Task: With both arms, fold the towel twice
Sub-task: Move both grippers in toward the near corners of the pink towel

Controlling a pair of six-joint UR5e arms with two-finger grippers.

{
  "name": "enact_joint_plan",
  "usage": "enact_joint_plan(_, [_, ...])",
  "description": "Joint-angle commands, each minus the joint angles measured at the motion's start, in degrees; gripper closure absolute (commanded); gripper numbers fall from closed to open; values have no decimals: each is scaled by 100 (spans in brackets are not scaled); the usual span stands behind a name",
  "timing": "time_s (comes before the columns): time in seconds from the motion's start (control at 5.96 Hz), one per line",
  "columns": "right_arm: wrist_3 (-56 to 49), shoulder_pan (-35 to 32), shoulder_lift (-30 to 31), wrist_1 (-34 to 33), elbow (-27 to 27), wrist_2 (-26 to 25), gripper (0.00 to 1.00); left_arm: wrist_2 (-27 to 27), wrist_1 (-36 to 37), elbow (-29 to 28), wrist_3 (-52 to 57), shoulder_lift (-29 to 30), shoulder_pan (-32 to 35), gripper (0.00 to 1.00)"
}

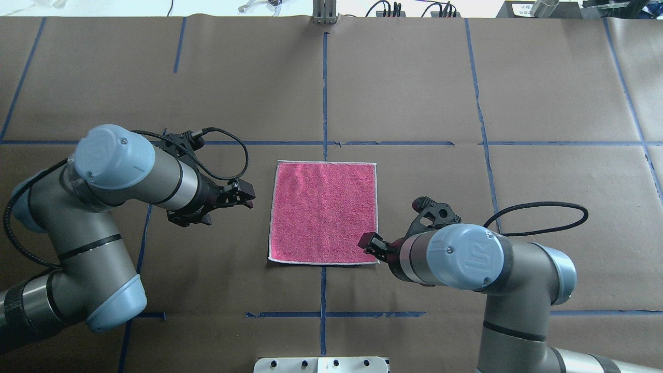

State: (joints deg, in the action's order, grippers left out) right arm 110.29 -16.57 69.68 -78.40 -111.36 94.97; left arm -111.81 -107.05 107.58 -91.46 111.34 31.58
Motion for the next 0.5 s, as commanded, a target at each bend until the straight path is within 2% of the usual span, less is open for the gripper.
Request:
enact_joint_plan(0.0, [255, 118, -261, -123, 386, -232, 7, 151, 0, 9, -117, 29, -126, 0])
enact_joint_plan(0.34, [502, 110, -254, -123, 431, -251, 11, 168, 9, 9, -274, 107, -204, 0])
